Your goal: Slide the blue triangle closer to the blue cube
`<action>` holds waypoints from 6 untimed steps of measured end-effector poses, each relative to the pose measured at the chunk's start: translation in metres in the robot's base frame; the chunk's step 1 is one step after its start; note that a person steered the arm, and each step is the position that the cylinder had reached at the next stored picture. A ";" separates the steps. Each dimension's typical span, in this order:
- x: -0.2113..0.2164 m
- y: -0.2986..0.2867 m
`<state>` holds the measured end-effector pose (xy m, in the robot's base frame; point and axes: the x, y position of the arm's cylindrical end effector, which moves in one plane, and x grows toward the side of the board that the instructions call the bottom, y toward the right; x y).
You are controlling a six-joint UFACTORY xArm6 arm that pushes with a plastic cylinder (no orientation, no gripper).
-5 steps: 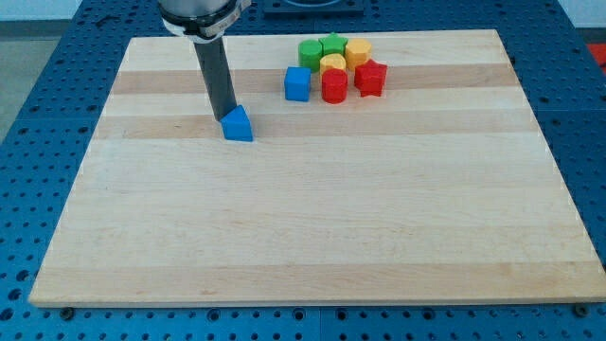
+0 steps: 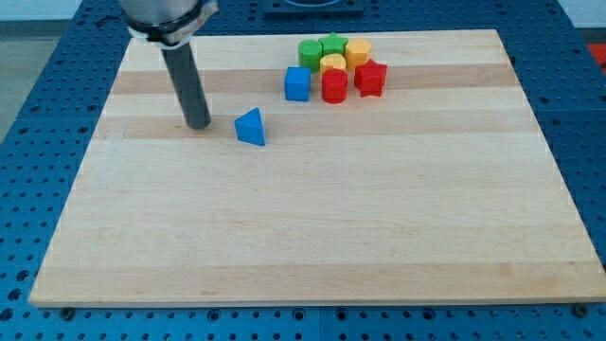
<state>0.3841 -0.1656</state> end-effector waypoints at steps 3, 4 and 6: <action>0.034 0.052; 0.025 0.062; 0.003 0.087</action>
